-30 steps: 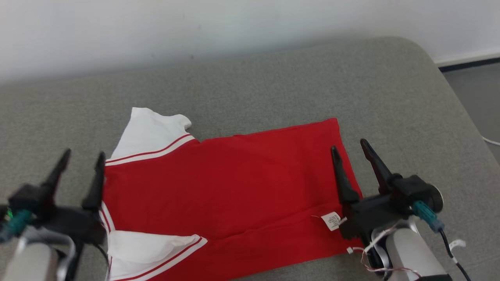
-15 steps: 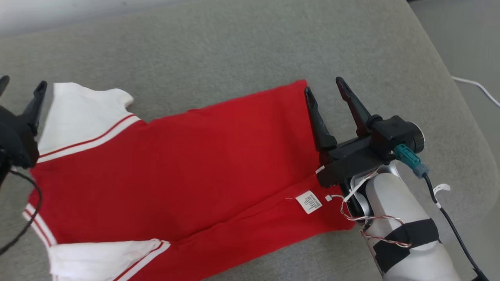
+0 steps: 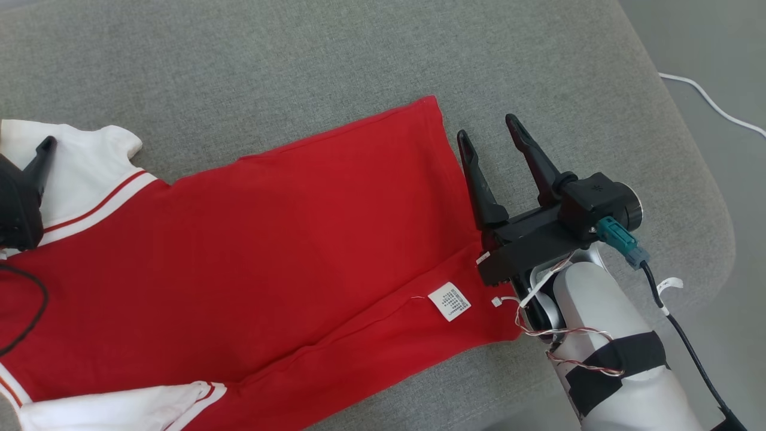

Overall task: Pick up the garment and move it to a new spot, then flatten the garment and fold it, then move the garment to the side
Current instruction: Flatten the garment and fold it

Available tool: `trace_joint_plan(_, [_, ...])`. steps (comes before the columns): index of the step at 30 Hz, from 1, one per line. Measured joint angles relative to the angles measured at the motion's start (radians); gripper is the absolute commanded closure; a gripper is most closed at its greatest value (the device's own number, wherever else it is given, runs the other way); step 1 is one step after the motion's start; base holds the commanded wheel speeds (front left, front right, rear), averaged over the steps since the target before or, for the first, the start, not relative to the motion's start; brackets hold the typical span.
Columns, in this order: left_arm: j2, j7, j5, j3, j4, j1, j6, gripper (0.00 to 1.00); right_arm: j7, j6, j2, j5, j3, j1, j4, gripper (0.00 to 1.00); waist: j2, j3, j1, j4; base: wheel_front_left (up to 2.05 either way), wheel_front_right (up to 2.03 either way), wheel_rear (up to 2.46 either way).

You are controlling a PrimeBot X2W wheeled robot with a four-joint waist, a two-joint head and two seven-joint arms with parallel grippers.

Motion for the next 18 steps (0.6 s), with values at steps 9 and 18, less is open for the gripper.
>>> trace_joint_plan(9, [-0.013, -0.035, -0.051, -0.036, 0.076, -0.026, 0.000, 1.00, 0.000, 0.000, -0.009, -0.002, 0.020, -0.023, 0.045, 0.00, -0.0001, -0.014, -0.0002, 0.009, 0.00, 0.00, 0.00])
trace_joint_plan(18, [-0.013, -0.074, -0.091, -0.122, 0.070, -0.041, 0.000, 1.00, 0.000, 0.000, -0.025, -0.001, 0.027, -0.050, 0.102, 0.00, -0.0001, -0.029, -0.0003, 0.035, 0.00, 0.00, 0.00])
